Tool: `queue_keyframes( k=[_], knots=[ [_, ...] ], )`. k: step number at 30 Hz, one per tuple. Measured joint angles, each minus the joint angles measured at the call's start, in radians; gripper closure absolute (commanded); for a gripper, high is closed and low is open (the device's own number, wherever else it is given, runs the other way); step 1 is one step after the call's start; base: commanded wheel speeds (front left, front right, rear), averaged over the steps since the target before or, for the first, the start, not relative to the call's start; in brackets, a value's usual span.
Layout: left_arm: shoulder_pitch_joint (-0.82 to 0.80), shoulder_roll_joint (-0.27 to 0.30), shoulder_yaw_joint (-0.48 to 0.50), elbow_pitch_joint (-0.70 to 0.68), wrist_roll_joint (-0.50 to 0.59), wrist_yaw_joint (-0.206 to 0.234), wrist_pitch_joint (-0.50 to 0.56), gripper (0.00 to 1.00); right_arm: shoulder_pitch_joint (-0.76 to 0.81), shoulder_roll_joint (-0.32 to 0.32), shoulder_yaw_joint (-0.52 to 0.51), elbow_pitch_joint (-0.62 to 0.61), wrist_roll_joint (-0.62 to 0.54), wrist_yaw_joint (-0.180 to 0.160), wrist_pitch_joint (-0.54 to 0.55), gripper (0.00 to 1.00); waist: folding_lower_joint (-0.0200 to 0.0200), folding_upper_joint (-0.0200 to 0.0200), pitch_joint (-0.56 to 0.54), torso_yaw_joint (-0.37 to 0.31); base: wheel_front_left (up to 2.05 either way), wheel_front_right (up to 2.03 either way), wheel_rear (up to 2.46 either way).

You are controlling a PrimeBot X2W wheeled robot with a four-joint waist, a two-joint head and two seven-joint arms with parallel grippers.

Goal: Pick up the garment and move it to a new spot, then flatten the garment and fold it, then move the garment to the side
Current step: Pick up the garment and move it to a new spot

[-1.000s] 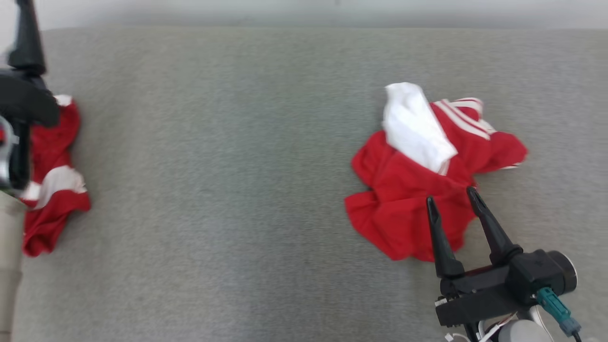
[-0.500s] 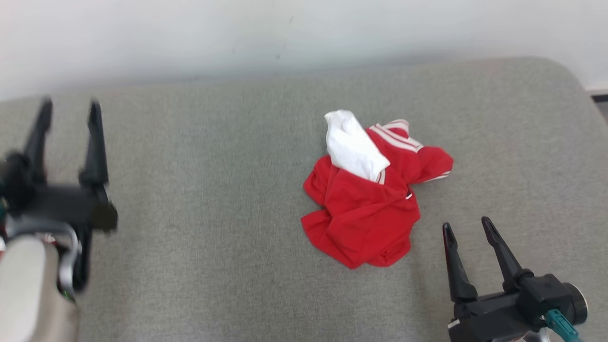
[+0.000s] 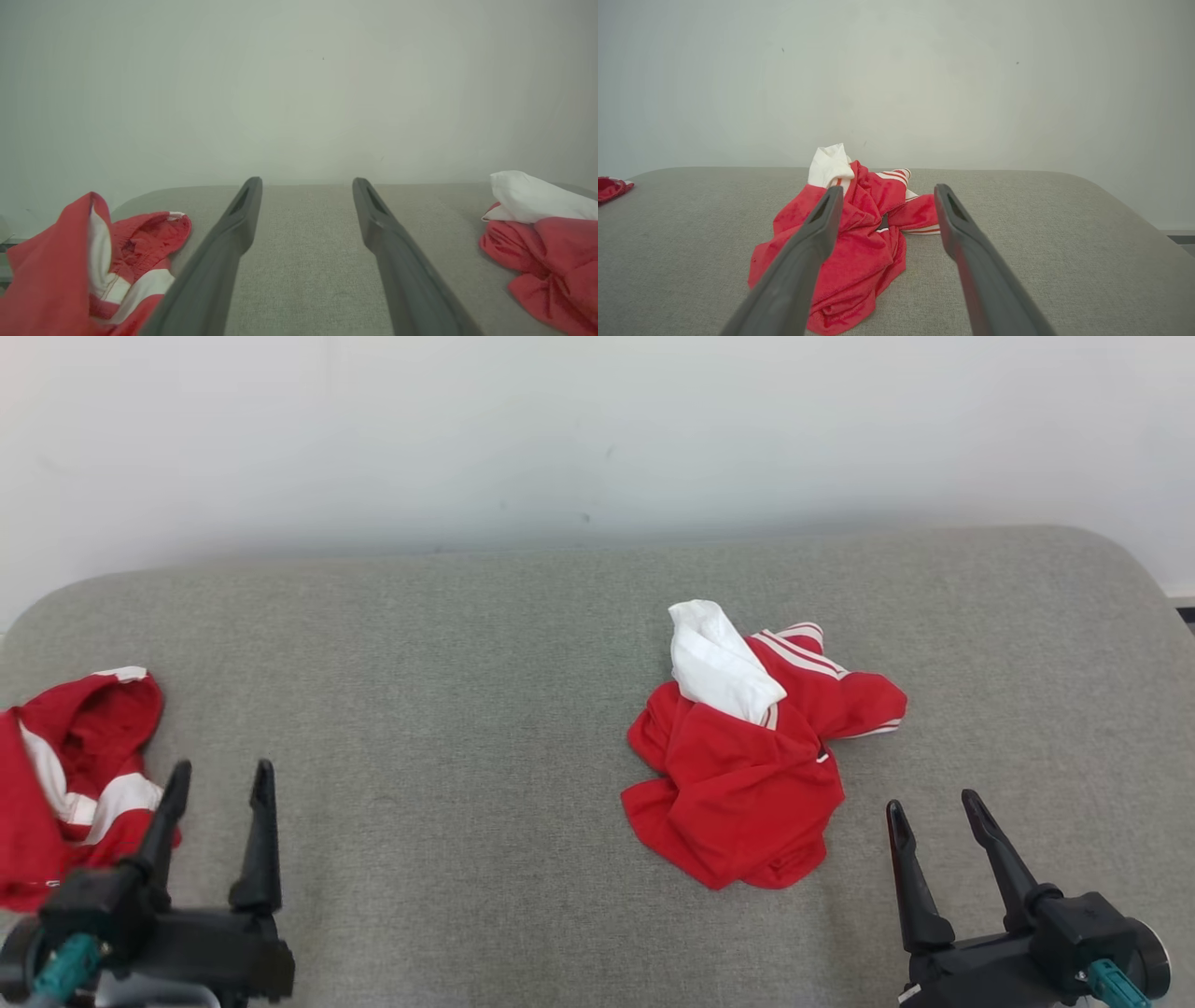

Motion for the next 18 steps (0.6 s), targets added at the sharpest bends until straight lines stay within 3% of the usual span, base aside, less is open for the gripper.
queue_keyframes(
  k=[18],
  knots=[
    [0.126,-0.093,0.029,-0.063,0.054,0.014,0.0,0.0,0.029,0.02,-0.006,0.031,0.019,0.0,-0.015,0.0,0.0001,0.0001,-0.004,0.037,0.0,0.0,0.0]
  ],
)
